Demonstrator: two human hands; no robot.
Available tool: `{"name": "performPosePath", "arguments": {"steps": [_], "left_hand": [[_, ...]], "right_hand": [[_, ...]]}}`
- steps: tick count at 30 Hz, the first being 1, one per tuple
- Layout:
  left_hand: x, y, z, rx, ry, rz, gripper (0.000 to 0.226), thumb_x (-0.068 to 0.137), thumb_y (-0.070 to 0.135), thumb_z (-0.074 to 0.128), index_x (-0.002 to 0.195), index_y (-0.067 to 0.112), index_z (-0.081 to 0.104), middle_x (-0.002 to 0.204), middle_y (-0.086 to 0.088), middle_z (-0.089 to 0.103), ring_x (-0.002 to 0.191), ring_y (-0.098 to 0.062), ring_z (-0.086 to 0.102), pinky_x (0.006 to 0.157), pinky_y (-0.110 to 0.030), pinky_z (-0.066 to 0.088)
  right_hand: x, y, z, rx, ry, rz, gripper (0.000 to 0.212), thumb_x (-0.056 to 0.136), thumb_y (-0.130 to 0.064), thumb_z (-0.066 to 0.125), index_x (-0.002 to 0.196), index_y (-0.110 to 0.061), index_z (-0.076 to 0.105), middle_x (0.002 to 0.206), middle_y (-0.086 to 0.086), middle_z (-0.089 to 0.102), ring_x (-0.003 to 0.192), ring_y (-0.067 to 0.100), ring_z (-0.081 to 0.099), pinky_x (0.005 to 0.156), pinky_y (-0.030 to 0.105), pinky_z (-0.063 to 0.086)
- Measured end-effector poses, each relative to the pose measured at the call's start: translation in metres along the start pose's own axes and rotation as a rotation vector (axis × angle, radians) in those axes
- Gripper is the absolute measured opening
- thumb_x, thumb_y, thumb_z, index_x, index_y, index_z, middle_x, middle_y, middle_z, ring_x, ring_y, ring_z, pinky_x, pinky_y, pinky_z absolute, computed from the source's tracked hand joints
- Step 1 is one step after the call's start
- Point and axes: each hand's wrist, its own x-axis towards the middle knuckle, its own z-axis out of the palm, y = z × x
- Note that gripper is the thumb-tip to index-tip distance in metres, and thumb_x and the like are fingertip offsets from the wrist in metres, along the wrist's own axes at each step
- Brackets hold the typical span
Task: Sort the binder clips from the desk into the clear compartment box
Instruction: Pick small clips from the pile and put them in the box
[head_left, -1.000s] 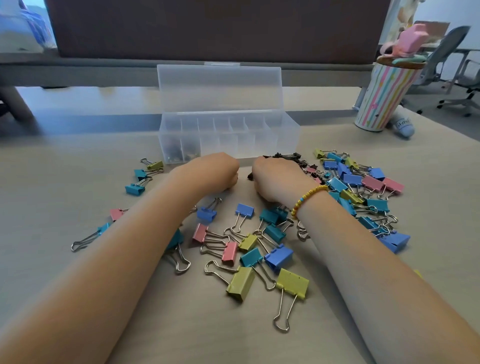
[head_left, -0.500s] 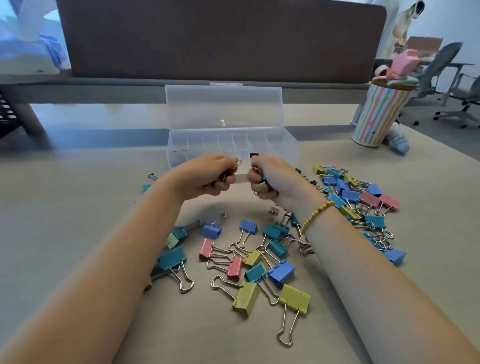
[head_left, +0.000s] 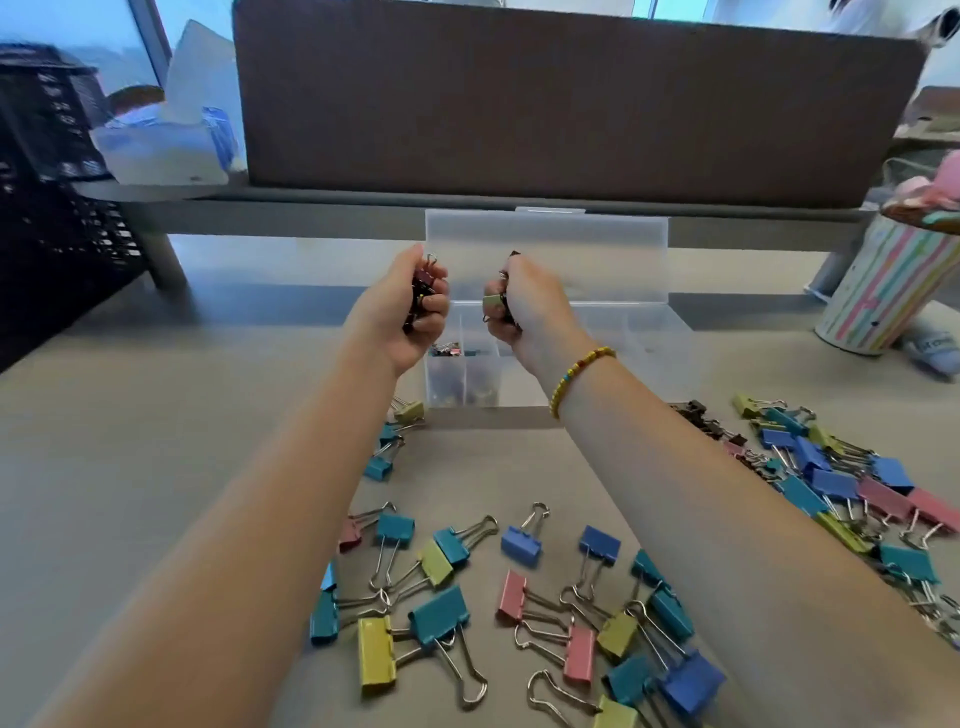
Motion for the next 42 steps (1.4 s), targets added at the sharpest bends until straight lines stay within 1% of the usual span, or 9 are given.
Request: {"name": "performPosePath", "arguments": {"steps": [8, 10, 13, 17, 21, 26, 32, 36, 42], "left_hand": [[0.045, 0.012, -0.001, -0.006, 0.183, 0.083, 0.034, 0.095, 0.019, 0.035, 0.062, 0.015, 0.041, 0.055, 0.003, 0.038, 0.034, -0.005, 0.035, 0.030, -0.014, 0.022], [0.052, 0.012, -0.002, 0.037, 0.205, 0.097, 0.031, 0.093, 0.015, 0.035, 0.062, 0.014, 0.041, 0.058, 0.001, 0.039, 0.037, -0.006, 0.035, 0.031, -0.014, 0.022], [0.059, 0.013, -0.003, 0.091, 0.230, 0.105, 0.029, 0.091, 0.013, 0.034, 0.064, 0.013, 0.042, 0.059, 0.001, 0.039, 0.043, -0.008, 0.034, 0.032, -0.015, 0.023], [0.066, 0.013, -0.002, 0.128, 0.239, 0.127, 0.028, 0.091, 0.012, 0.034, 0.065, 0.014, 0.043, 0.058, 0.001, 0.040, 0.045, -0.007, 0.035, 0.034, -0.015, 0.024], [0.070, 0.012, 0.001, 0.164, 0.244, 0.139, 0.028, 0.093, 0.015, 0.032, 0.067, 0.013, 0.044, 0.060, 0.000, 0.041, 0.047, -0.008, 0.035, 0.034, -0.016, 0.026], [0.067, 0.006, 0.004, 0.238, 0.264, 0.161, 0.034, 0.098, 0.022, 0.028, 0.069, 0.014, 0.045, 0.059, 0.000, 0.042, 0.047, -0.008, 0.036, 0.034, -0.016, 0.027], [0.060, 0.000, 0.013, 0.357, 0.278, 0.217, 0.040, 0.100, 0.025, 0.025, 0.067, 0.012, 0.044, 0.060, -0.002, 0.042, 0.048, -0.010, 0.035, 0.039, -0.017, 0.028], [0.062, -0.006, 0.013, 0.674, 0.262, 0.306, 0.041, 0.102, 0.024, 0.024, 0.069, 0.013, 0.046, 0.067, -0.003, 0.048, 0.059, -0.012, 0.045, 0.054, -0.022, 0.043], [0.064, -0.013, 0.011, 0.992, 0.198, 0.330, 0.025, 0.098, 0.018, 0.034, 0.083, 0.009, 0.052, 0.076, -0.003, 0.055, 0.070, -0.015, 0.053, 0.074, -0.033, 0.048]], "right_hand": [[0.041, 0.018, 0.030, -0.173, -0.050, 0.021, 0.021, 0.098, -0.011, 0.026, 0.080, -0.013, 0.037, 0.068, 0.005, 0.042, 0.056, 0.013, 0.041, 0.052, 0.023, 0.038], [0.042, 0.021, 0.031, -0.285, -0.083, 0.020, 0.014, 0.098, -0.011, 0.027, 0.093, -0.008, 0.039, 0.074, 0.007, 0.048, 0.059, 0.014, 0.046, 0.056, 0.025, 0.041], [0.045, 0.021, 0.028, -0.374, -0.115, -0.001, 0.012, 0.099, -0.014, 0.027, 0.104, -0.008, 0.036, 0.086, 0.008, 0.054, 0.066, 0.015, 0.050, 0.060, 0.025, 0.041], [0.048, 0.016, 0.023, -0.456, -0.176, 0.015, 0.010, 0.099, -0.018, 0.029, 0.103, -0.013, 0.036, 0.091, 0.002, 0.061, 0.085, 0.017, 0.057, 0.063, 0.027, 0.036], [0.047, 0.010, 0.015, -0.574, -0.228, -0.004, 0.011, 0.099, -0.019, 0.035, 0.103, -0.012, 0.042, 0.101, 0.004, 0.063, 0.087, 0.016, 0.055, 0.060, 0.023, 0.035], [0.049, 0.014, 0.006, -0.893, -0.210, -0.145, 0.018, 0.093, -0.018, 0.051, 0.101, -0.004, 0.058, 0.107, 0.015, 0.065, 0.098, 0.028, 0.061, 0.081, 0.036, 0.047], [0.052, 0.021, -0.001, -1.388, -0.165, -0.216, 0.018, 0.085, -0.009, 0.054, 0.094, -0.004, 0.068, 0.095, 0.014, 0.068, 0.093, 0.032, 0.061, 0.079, 0.035, 0.052], [0.049, 0.015, -0.010, -1.198, -0.139, -0.192, 0.025, 0.092, -0.014, 0.045, 0.112, -0.010, 0.058, 0.110, 0.008, 0.061, 0.101, 0.028, 0.057, 0.084, 0.034, 0.048], [0.048, 0.011, -0.020, -0.895, -0.089, -0.257, 0.024, 0.095, -0.013, 0.041, 0.114, -0.009, 0.057, 0.111, 0.010, 0.061, 0.101, 0.022, 0.055, 0.079, 0.026, 0.039]]}}
